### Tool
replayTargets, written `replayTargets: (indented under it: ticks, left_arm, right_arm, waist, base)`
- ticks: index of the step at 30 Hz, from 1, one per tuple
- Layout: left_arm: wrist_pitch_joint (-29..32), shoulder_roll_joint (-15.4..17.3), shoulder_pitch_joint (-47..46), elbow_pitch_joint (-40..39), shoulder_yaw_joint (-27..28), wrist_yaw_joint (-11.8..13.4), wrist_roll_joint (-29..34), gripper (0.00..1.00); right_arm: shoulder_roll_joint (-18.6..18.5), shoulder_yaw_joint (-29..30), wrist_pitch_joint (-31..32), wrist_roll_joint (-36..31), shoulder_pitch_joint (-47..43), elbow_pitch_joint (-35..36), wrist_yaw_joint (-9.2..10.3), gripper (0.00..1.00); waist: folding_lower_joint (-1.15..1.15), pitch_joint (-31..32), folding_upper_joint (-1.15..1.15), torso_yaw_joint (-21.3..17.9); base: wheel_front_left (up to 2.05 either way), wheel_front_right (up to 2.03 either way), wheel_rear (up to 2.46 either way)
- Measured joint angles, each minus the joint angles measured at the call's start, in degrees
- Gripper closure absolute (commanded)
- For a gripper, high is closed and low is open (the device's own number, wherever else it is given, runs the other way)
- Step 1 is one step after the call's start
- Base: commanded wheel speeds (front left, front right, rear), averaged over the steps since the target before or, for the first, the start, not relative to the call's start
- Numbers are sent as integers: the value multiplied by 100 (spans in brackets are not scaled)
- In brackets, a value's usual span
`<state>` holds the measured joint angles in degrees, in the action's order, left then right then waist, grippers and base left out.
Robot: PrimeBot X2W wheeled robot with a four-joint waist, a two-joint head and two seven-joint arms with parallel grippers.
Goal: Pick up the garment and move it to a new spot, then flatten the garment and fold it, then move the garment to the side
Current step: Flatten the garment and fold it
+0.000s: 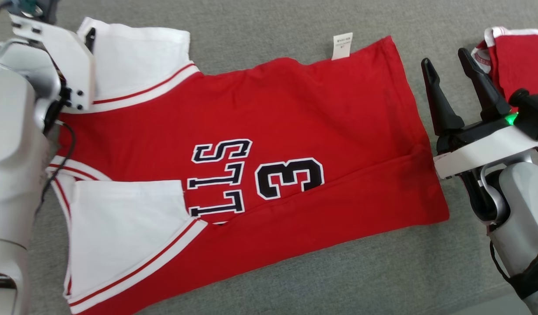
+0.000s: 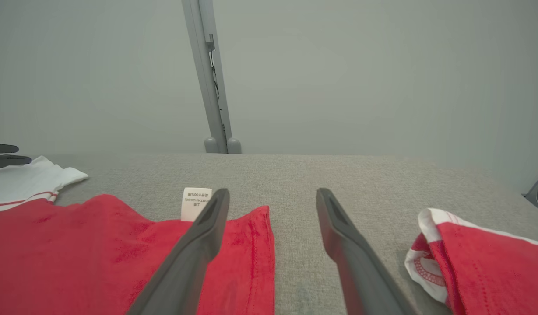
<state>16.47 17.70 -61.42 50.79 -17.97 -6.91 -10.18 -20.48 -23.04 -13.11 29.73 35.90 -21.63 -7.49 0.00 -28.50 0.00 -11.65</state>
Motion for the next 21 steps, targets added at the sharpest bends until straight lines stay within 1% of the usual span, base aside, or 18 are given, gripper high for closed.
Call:
replayTargets:
  ticks: [5,13,14,15,16,18,21]
  left_arm:
    - [486,141,-403,240,-249,-42,-114,0]
    - [871,280,-595,298,-861,-44,-602,0]
    - [926,285,-597,299,-916,-43,-681,13]
    - [985,286,-598,292,-981,-41,-780,55]
    - [1006,286,-597,264,-1044,-41,-870,100]
    - [947,264,-587,193,-1105,-46,-1077,100]
    - [669,205,-563,131,-1073,-55,-1311,100]
  right_arm:
    - [-32,-79,-92,98,148,-192,0,0]
    - [-45,-114,-158,188,219,-368,0,0]
    - [-45,-115,-159,193,229,-381,0,0]
    - [-48,-115,-160,194,232,-389,0,0]
    - [-56,-112,-162,198,232,-403,0,0]
    - [-90,-80,-169,202,239,-447,0,0]
    - [-185,-100,-172,207,309,-492,0,0]
  waist:
    - [0,-201,0,-204]
    - [0,-268,0,-263]
    - [0,-267,0,-261]
    - [0,-264,0,-254]
    - [0,-260,0,-242]
    - [0,-253,0,-200]
    - [0,-229,0,-96]
  base:
    - [0,0,0]
    - [0,0,0]
    - [0,0,0]
    - [0,0,0]
    - [0,0,0]
    - [0,0,0]
    - [0,0,0]
